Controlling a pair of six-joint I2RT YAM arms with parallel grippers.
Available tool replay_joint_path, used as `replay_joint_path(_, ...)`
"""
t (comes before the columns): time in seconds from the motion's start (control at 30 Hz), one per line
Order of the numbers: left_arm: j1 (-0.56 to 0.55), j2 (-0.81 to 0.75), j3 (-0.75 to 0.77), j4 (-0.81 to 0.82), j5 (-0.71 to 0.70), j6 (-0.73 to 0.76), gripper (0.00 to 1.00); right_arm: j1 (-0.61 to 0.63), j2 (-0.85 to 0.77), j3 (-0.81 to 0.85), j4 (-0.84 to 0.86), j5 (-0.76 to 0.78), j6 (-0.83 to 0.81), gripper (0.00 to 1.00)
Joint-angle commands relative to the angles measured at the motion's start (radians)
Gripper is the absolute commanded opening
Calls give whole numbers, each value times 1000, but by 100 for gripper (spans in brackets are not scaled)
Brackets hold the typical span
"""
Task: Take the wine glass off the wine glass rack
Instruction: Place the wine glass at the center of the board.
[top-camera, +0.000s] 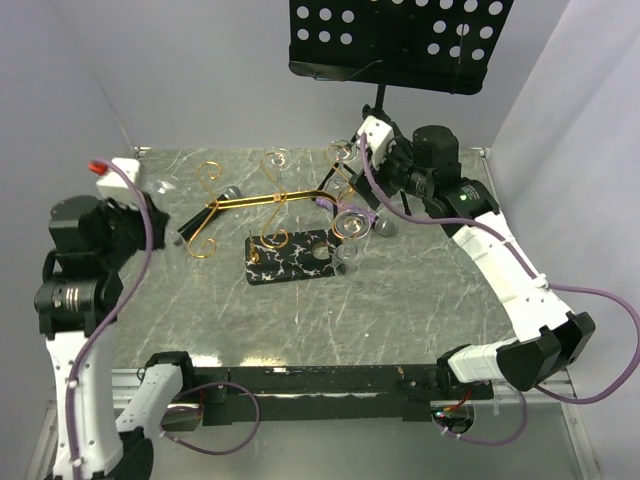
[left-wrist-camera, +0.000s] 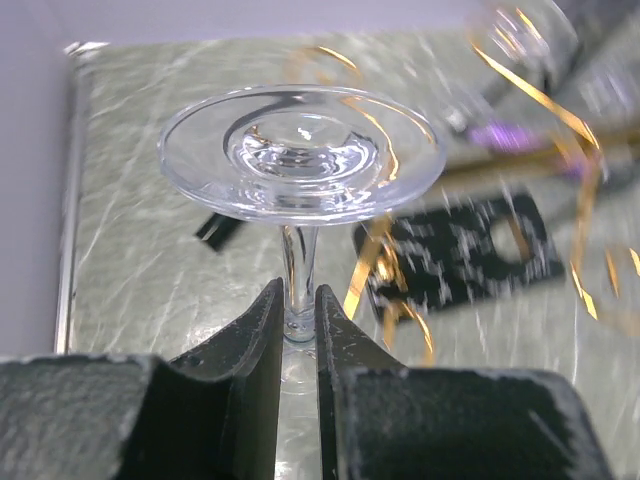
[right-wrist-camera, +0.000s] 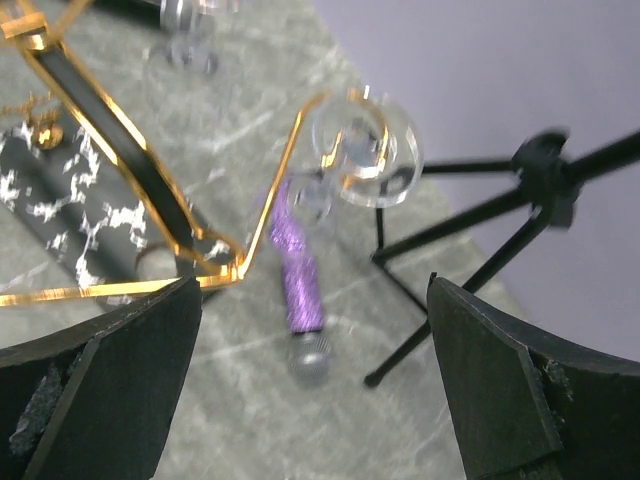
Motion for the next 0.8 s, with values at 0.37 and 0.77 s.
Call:
replay_joint_path(0.37, 412, 265, 221, 108, 456, -556, 1, 354, -51, -138, 509, 20, -179, 100)
replay_joint_path(0.77, 477, 335, 112, 373, 852, -880, 1, 535, 22, -285, 828, 60, -381, 100)
